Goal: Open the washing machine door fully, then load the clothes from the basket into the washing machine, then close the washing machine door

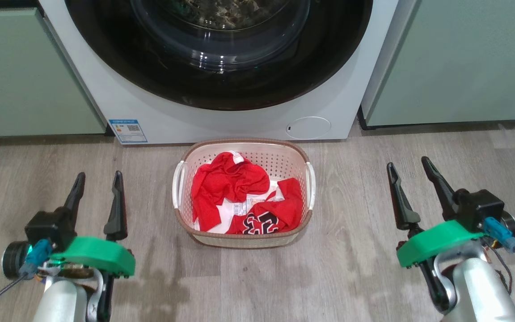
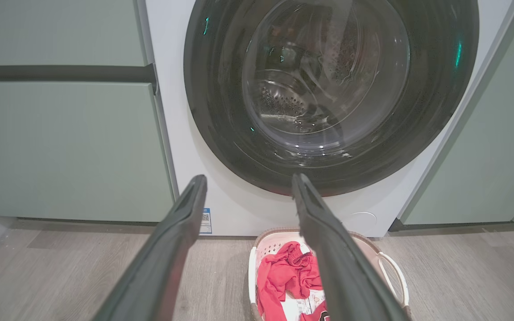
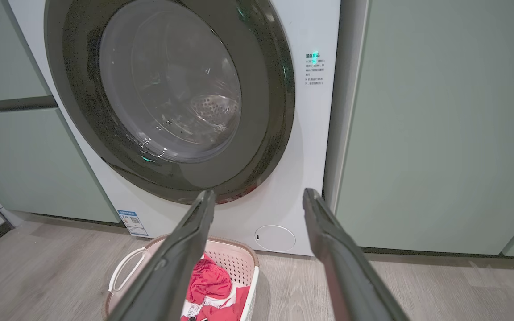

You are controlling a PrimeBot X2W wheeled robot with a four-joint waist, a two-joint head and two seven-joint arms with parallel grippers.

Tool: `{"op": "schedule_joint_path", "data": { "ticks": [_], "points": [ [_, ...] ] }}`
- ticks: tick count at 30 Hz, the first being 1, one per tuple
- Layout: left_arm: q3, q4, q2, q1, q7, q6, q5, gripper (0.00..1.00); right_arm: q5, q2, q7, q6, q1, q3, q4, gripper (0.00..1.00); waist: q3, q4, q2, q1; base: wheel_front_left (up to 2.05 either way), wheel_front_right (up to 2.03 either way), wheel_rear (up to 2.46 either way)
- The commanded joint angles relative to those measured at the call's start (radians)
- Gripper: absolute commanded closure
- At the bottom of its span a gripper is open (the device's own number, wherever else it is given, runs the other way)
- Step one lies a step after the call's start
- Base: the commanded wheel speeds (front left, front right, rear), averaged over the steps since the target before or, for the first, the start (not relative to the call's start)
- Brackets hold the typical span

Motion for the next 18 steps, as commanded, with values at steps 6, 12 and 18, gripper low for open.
{"op": "schedule_joint_path", "data": {
  "ticks": [6, 12, 18],
  "points": [
    [0.047, -0.021, 0.003, -0.039, -0.028, -0.007, 0.070, 0.00, -0.075, 0.002, -0.027, 0.000, -0.042, 0.032, -0.051, 0.00, -0.001, 0.001, -0.0001, 0.0000, 0.00, 0.00, 0.00],
    [0.059, -0.008, -0.005, -0.042, -0.033, -0.013, 0.078, 0.00, -0.082, 0.002, -0.026, 0.000, -0.044, 0.033, -0.049, 0.00, 0.004, 0.000, -0.0001, 0.0000, 0.00, 0.00, 0.00],
    [0.069, 0.001, -0.013, -0.044, -0.033, -0.017, 0.074, 0.00, -0.069, 0.002, -0.025, 0.000, -0.046, 0.033, -0.047, 0.00, 0.005, 0.001, -0.0001, 0.0000, 0.00, 0.00, 0.00]
  ]
}}
